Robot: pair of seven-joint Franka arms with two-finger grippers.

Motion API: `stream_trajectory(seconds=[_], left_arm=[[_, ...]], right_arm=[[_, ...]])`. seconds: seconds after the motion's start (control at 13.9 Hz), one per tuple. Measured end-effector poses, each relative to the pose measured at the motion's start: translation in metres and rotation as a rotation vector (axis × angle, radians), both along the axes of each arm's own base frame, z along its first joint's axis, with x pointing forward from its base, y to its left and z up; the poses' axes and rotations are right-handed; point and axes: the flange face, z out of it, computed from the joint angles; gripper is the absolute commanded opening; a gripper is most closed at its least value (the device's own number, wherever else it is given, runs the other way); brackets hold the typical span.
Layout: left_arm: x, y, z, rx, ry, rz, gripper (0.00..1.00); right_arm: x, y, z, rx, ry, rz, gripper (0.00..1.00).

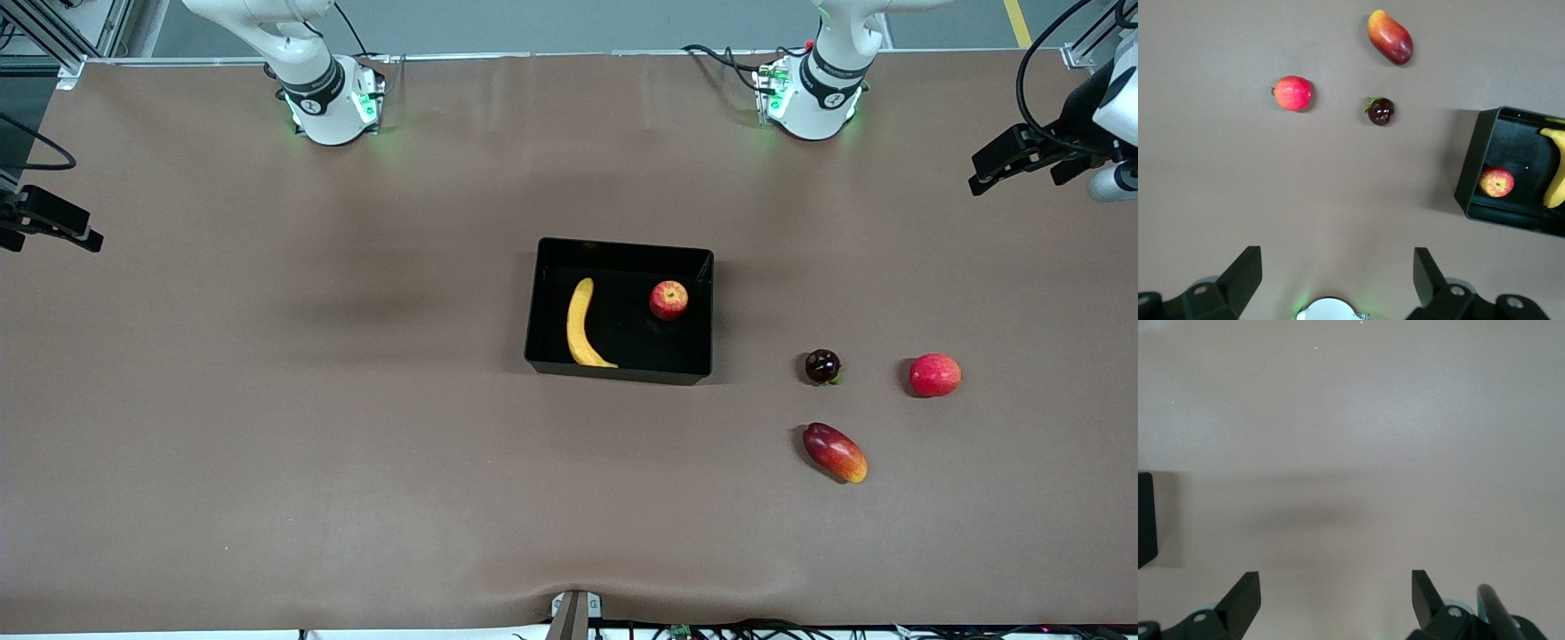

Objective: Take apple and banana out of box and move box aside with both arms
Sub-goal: 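Move the left gripper from rest toward the black box, then lower the left gripper into the box and grasp the red apple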

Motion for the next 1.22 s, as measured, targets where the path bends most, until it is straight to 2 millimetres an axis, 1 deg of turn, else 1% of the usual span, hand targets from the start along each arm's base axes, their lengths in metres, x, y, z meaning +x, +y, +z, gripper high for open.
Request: stream_trajectory(seconds=[0.43,0.58,0.65,0.79,0.94,1.08,1.22], left_arm=[[0.000,-0.001,-0.001,-0.001,0.003,-0.023,1.00],[0.002,-0.008,-0.005,0.000,0.012,-0.036,1.00],[0.005,-0.017,-0.010,0.001,0.021,-0.051,1.00],[0.011,-0.043,-0.026,0.008,0.050,-0.060,1.00],[0.017,-0.080,-0.047,0.021,0.079,-0.001,1.00],[0.022,-0.133,-0.074,0.036,0.092,0.072,1.00],[0.027,-0.191,-0.111,0.067,0.081,0.136,1.00]], right_arm=[[0.000,0.000,0.000,0.000,0.000,0.000,1.00],[0.000,0.000,0.000,0.000,0.000,-0.001,1.00],[0.000,-0.001,0.000,0.000,0.000,-0.001,1.00],[0.000,-0.001,0.000,0.000,0.000,-0.002,1.00],[0.000,-0.002,0.000,0.000,0.000,-0.003,1.00],[0.000,-0.002,0.000,0.000,0.000,-0.003,1.00],[0.000,-0.002,0.000,0.000,0.001,-0.004,1.00]])
